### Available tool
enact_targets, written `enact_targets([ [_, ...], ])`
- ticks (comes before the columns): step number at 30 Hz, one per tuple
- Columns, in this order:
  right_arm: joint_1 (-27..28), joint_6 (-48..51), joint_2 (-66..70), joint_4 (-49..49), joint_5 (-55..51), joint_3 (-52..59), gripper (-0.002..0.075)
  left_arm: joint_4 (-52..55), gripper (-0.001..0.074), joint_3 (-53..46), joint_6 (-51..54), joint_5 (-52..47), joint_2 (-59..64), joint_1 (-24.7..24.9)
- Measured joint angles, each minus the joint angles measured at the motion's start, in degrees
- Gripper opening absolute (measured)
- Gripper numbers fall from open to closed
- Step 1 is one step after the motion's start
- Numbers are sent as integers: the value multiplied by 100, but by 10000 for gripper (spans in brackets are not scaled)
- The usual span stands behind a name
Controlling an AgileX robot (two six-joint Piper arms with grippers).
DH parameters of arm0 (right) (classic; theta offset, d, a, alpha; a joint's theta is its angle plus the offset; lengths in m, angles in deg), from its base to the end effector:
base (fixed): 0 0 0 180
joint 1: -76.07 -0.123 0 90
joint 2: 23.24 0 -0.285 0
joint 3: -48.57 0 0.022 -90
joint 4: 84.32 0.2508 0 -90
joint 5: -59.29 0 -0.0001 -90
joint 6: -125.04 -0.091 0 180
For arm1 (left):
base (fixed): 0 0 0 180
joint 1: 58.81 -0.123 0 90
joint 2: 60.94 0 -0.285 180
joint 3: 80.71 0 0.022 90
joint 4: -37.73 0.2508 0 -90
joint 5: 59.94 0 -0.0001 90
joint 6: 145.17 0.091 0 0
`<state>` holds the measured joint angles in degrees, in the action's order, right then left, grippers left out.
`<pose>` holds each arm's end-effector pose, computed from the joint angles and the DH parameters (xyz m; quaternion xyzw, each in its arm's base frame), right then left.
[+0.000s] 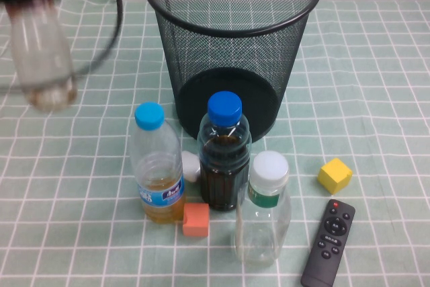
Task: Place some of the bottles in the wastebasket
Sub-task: Place the bottle in the trash can
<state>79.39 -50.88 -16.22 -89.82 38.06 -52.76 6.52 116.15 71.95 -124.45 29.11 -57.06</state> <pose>0.0523 -0.0062 0.1722 -0.0309 0.8023 -0.0789 0.5908 0.2903 -0.0515 0.4456 0.2797 0.8539 -0.1500 0.4126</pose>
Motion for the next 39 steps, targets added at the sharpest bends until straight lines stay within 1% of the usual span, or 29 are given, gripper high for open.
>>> enact_targets([
  [4, 0, 0, 0, 0, 0, 0, -8, 41, 300, 1637, -201, -99, 210, 201],
  [8, 0, 0, 0, 4, 0, 0, -8, 5, 300, 3017, -397, -89, 653, 644],
  [11, 0, 0, 0, 4, 0, 0, -8, -106, 300, 3782, -408, 74, 1144, 1020],
  [14, 0, 0, 0, 4, 0, 0, -8, -225, 300, 4244, -408, 429, 1761, 1367],
  [18, 0, 0, 0, 4, 0, 0, -8, -232, 300, 4552, -408, 837, 2529, 1769],
  [23, 0, 0, 0, 13, 0, 0, -8, -232, 300, 4595, -387, 1147, 3425, 2040],
  [31, 0, 0, 0, 13, 0, 0, -8, -210, 300, 4595, -387, 1263, 4633, 2113],
  [39, 0, 0, 0, 13, 0, 0, -8, -103, 303, 4595, -407, 985, 4817, 2136],
])
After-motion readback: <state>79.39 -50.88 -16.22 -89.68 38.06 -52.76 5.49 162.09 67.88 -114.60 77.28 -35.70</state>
